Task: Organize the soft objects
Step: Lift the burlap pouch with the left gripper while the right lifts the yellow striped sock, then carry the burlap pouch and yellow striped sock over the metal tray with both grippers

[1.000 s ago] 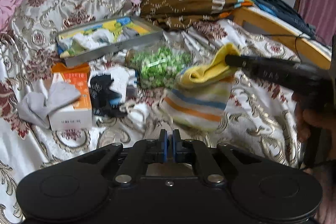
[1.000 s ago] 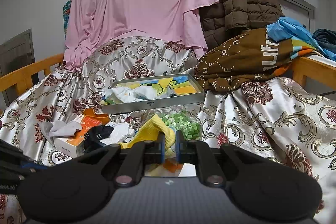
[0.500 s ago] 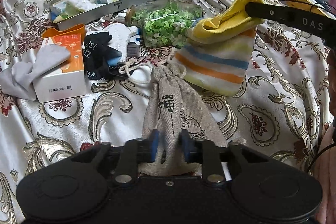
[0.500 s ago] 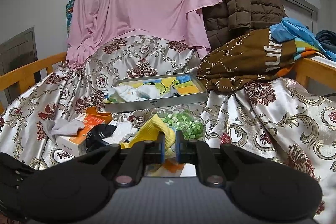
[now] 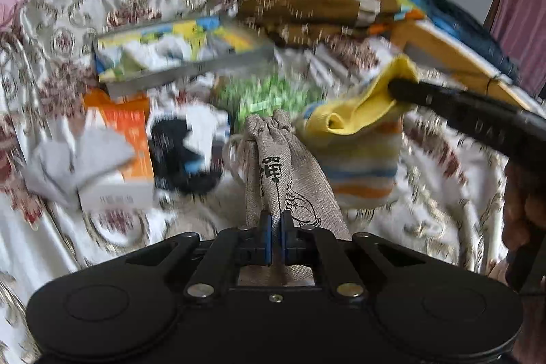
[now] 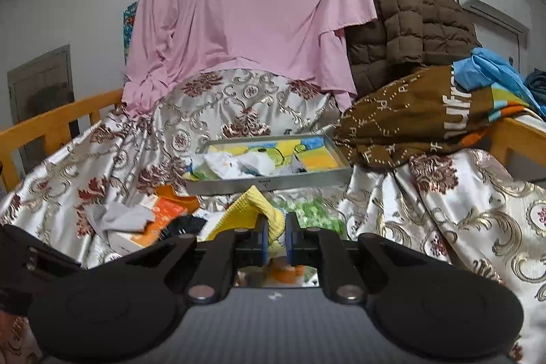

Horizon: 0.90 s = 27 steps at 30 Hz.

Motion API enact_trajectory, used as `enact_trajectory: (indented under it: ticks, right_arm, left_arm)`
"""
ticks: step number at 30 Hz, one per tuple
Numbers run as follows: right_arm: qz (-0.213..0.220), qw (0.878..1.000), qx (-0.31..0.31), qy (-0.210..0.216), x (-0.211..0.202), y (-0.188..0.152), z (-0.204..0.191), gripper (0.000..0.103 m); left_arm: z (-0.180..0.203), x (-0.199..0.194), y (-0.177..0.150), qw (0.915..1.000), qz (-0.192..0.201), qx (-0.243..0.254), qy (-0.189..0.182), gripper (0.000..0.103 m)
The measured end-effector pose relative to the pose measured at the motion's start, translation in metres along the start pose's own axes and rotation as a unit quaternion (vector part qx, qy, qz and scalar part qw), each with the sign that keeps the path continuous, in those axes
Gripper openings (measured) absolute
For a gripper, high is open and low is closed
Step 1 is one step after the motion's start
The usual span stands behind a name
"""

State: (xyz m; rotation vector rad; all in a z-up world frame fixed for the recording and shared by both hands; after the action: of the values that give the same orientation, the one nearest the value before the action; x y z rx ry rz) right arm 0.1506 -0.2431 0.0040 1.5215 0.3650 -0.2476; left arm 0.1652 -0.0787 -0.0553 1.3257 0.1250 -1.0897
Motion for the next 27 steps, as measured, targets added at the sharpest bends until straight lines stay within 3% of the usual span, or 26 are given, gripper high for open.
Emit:
enact_trajectory:
  ticks: [8,15,21,27]
  right_arm:
    - [0.022,0.999,-0.023,0.011,0.005,0.063,-0.005,0.011]
    - [0.042,0.998,-0.038,0.018,0.035,0.133,-0.014,0.011]
    - [0.053,0.997,-0.044,0.029,0.086,0.183,-0.030,0.011]
    - [0.053,0.996,-0.068,0.024,0.166,0.202,-0.055,0.011]
  left_arm:
    - [-0.023,-0.031,0.074,0.9975,0.061,0.014,0.034,0.004]
    - [-0.055,-0.045,0.144,0.9930,0.112,0.015,0.034,0.005]
    - [-0.092,-0.033,0.196,0.9877,0.145,0.020,0.057,0.005]
    - [-0.151,0.011,0.238,0.9837,0.155,0.020,0.088,0.005]
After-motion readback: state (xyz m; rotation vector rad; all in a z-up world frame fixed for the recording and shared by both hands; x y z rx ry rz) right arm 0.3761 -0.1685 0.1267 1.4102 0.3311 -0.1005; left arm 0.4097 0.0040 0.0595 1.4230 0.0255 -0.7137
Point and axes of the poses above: each gripper's, at about its wrist camera, not at the fingertips, and x roughly the way its jaws point, z to its right, y to its top, the point moved 8 cm from there along x, roughly the way its jaws point, and after that the axes turned 8 degrees about -y, right-handed, at the moved point
